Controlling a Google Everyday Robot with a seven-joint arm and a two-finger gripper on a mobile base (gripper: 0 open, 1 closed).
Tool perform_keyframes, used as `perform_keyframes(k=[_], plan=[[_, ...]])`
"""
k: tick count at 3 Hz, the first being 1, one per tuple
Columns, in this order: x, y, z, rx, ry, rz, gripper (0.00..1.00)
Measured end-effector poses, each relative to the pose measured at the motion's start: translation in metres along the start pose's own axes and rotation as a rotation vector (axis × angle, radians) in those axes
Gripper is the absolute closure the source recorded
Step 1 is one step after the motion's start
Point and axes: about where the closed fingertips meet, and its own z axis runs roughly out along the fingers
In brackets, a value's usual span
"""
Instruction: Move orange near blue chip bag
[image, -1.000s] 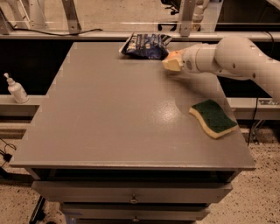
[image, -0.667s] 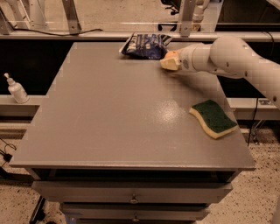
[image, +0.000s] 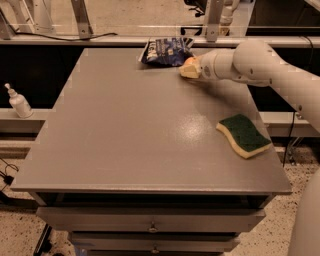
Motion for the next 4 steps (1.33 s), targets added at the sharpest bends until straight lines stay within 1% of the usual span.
perform_keyframes(k=[1,2,3,4], plan=[[0.0007,-0.0009,0.0025,0.001,0.002,0.005,0.59],[0.0013,-0.001,0.0047,-0.001,0.005,0.011,0.35],[0.0007,-0.0008,0.0066,-0.005,0.007,0.011,0.13],[-0.0003,-0.0001,0.007,-0.008,0.006,0.01,0.0]])
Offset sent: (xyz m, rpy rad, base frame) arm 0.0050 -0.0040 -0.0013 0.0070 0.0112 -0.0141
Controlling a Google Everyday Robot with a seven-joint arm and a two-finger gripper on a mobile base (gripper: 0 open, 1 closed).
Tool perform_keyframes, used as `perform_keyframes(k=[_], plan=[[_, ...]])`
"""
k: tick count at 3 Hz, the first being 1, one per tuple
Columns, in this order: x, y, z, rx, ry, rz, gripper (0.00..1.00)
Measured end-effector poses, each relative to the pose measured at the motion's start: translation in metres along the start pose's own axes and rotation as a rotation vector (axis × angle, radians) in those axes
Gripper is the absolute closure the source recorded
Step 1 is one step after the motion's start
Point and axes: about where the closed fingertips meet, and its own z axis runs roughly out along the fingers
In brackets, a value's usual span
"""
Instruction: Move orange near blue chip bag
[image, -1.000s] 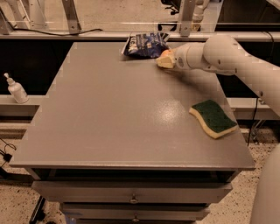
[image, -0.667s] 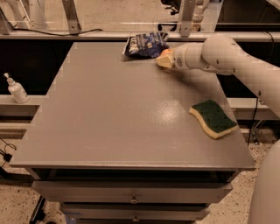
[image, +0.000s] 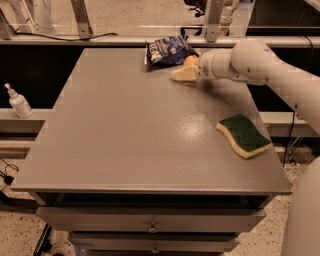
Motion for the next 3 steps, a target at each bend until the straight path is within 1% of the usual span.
perform_keyframes(k=[1,2,3], plan=[[-0.002,0.001,-0.001,-0.003,-0.004,-0.002,0.0],[-0.012,0.008,-0.012,-0.015,-0.024,-0.015,0.0],[-0.018,0.014,-0.04,-0.018,-0.039,-0.027,0.0]])
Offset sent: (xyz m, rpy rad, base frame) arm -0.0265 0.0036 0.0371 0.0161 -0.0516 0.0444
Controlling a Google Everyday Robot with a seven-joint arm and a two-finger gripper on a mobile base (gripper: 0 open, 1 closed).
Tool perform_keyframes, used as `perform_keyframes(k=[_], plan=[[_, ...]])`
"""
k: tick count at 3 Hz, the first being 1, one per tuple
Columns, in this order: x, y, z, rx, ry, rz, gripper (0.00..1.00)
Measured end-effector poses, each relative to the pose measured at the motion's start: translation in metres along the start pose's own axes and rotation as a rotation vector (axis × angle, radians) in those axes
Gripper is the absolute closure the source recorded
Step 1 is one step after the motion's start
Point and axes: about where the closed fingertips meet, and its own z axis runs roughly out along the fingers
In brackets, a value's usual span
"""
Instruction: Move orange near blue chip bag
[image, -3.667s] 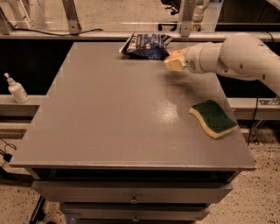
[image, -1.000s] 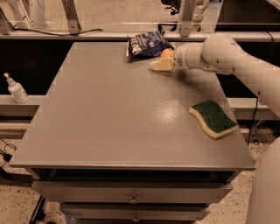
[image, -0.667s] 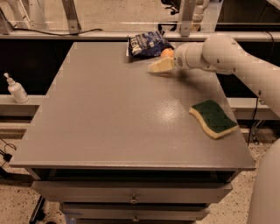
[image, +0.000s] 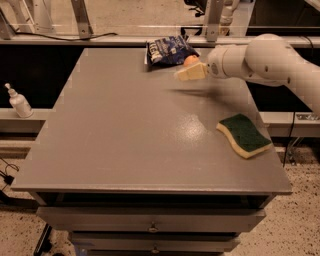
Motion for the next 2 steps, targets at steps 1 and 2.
perform_keyframes(k=[1,2], plan=[[0.0,-0.002,-0.045,0.001,0.004,-0.025,0.0],[0.011,-0.016,-0.098,0.006,0.023,-0.046,0.0]])
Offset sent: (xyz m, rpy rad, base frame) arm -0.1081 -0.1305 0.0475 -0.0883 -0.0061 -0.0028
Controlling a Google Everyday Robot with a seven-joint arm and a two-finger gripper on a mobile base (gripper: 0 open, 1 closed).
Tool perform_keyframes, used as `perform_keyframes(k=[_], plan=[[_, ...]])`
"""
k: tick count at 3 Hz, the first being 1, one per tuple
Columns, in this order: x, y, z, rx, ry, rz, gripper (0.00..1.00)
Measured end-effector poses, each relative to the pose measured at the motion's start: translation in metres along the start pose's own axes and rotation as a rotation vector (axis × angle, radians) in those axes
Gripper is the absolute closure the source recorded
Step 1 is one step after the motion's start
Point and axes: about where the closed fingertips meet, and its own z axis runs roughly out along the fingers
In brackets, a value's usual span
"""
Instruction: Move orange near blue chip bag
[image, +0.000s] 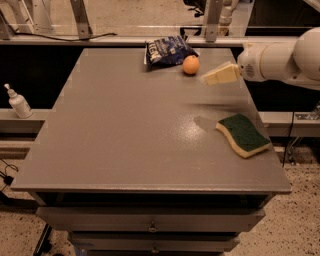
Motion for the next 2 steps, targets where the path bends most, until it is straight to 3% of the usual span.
perform_keyframes(k=[1,2], plan=[[0.0125,-0.0234,-0.0504,0.027,-0.004,-0.029,0.0],[0.0125,-0.0234,-0.0503,0.027,-0.004,-0.029,0.0]])
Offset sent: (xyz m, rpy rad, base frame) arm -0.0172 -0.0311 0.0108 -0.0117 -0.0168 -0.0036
